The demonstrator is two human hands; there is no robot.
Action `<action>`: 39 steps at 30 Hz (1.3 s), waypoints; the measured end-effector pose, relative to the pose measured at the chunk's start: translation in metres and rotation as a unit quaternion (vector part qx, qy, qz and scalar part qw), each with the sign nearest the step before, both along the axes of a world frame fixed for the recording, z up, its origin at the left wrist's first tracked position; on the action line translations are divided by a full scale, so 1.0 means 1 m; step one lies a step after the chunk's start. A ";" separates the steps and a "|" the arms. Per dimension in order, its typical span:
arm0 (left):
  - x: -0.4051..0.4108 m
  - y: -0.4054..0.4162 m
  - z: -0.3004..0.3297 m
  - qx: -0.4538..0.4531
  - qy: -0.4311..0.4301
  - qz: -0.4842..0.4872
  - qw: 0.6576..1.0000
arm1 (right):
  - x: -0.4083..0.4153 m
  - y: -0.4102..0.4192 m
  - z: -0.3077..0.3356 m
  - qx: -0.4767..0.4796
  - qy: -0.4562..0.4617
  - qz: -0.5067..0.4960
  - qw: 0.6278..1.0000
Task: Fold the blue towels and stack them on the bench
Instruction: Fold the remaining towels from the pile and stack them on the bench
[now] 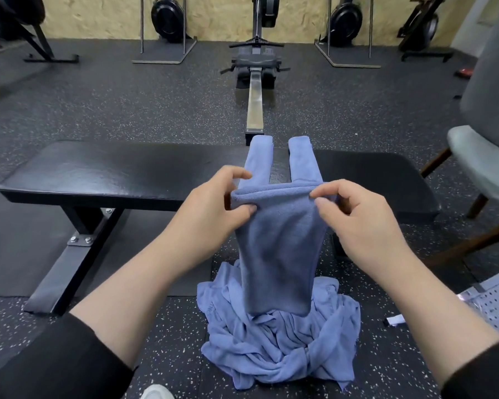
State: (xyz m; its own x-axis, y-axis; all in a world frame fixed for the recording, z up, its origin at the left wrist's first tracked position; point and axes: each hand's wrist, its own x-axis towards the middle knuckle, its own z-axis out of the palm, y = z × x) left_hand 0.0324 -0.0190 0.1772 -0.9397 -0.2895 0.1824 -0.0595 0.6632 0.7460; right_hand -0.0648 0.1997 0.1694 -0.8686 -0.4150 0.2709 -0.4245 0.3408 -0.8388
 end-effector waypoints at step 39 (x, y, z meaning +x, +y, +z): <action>-0.023 0.031 -0.010 0.173 -0.002 0.025 0.985 | -0.007 -0.027 -0.015 -0.090 -0.108 0.009 0.990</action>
State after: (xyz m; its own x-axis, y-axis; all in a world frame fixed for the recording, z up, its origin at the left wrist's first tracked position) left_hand 0.0091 0.0116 0.1675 -0.9233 -0.3792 0.0610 -0.0889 0.3655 0.9265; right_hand -0.0722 0.1726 0.1546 -0.9072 -0.3926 0.1509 -0.2336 0.1722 -0.9570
